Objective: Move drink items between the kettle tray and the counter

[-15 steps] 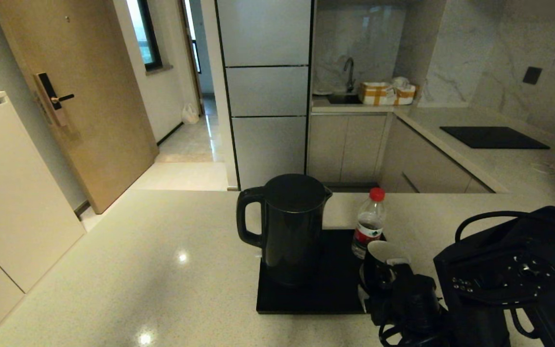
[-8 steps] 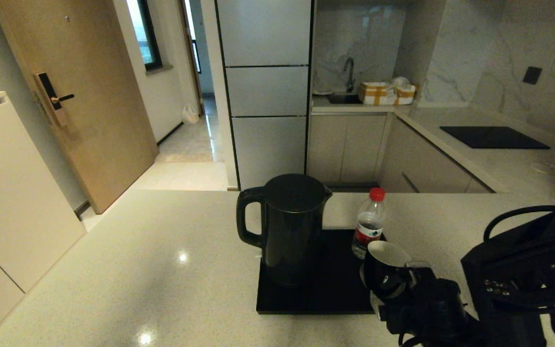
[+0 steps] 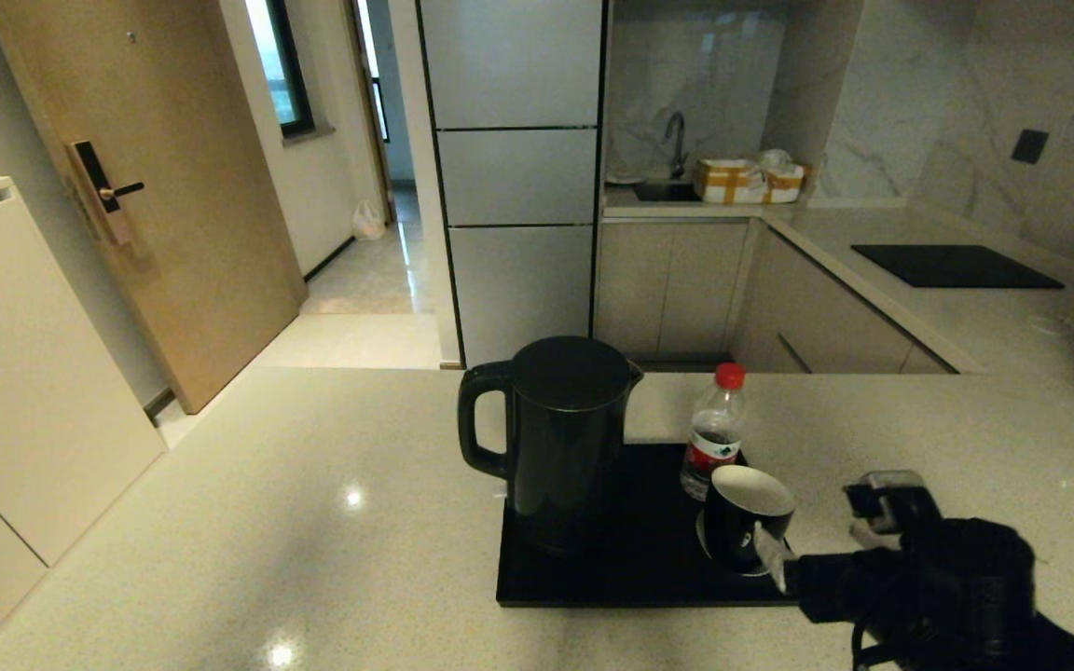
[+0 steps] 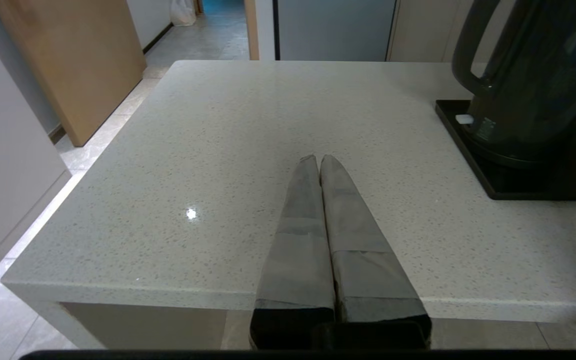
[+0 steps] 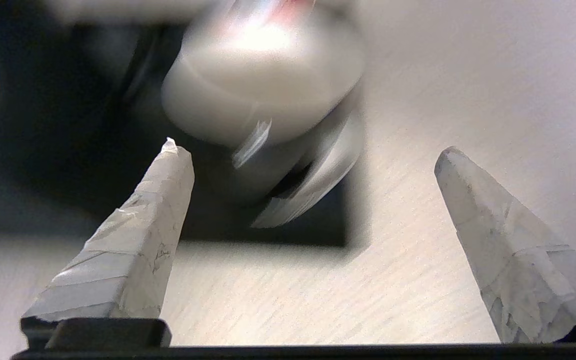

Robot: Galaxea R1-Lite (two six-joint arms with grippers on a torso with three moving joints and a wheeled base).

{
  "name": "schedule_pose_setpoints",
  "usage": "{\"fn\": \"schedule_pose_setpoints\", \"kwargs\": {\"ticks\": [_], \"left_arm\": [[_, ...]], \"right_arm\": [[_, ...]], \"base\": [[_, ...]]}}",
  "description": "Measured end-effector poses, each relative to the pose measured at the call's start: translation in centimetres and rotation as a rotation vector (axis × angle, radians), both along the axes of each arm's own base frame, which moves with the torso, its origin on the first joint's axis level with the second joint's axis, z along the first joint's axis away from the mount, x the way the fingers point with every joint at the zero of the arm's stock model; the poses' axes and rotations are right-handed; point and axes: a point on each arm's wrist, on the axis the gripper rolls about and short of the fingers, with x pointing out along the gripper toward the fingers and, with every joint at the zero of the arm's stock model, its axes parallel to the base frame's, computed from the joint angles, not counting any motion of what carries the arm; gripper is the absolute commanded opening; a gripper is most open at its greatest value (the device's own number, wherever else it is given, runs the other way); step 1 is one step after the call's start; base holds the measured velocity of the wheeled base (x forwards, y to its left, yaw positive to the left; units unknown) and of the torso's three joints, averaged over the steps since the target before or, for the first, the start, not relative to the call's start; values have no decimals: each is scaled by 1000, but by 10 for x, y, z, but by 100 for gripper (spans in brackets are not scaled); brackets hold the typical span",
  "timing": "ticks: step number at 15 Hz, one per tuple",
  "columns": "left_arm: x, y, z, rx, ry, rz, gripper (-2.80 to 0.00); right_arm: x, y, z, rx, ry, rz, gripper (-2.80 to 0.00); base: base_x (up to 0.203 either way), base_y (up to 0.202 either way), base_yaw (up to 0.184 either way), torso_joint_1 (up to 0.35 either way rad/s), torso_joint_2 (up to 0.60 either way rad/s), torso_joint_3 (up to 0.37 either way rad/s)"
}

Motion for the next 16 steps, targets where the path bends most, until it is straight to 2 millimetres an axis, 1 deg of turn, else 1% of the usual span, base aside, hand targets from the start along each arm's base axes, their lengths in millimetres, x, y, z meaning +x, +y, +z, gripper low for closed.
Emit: {"fn": "schedule_pose_setpoints", "kwargs": {"ticks": [1, 2, 4, 6, 8, 10, 11, 12, 13, 14, 16], "left_arm": [[0, 0, 0, 0, 0, 1, -280], [0, 0, 0, 0, 0, 0, -280], [0, 0, 0, 0, 0, 1, -280], [0, 0, 0, 0, 0, 0, -280], [0, 0, 0, 0, 0, 1, -280], [0, 0, 0, 0, 0, 0, -280], [0, 0, 0, 0, 0, 0, -280], [0, 0, 0, 0, 0, 0, -280], [0, 0, 0, 0, 0, 1, -280], [0, 0, 0, 0, 0, 0, -280], [0, 0, 0, 0, 0, 1, -280]], "right_arm": [[3, -12, 15, -20, -66, -49, 0], [5, -25, 31, -46, -129, -97, -280], [0, -43, 61, -102, -228, -165, -280], [-12, -55, 90, -150, -308, -209, -280], [-30, -63, 127, -140, -385, -245, -280], [-56, -71, 172, -79, -433, -271, -280], [-78, -77, 196, -38, -440, -282, -280], [-104, -84, 220, 4, -452, -293, -280], [-137, -93, 241, 41, -450, -311, -280], [-172, -102, 256, 68, -445, -336, -280], [-235, -110, 267, 90, -388, -387, -280]], "base": [[0, 0, 0, 0, 0, 0], [0, 0, 0, 0, 0, 0], [0, 0, 0, 0, 0, 0], [0, 0, 0, 0, 0, 0], [0, 0, 0, 0, 0, 0], [0, 0, 0, 0, 0, 0], [0, 0, 0, 0, 0, 0], [0, 0, 0, 0, 0, 0], [0, 0, 0, 0, 0, 0], [0, 0, 0, 0, 0, 0], [0, 0, 0, 0, 0, 0]]}}
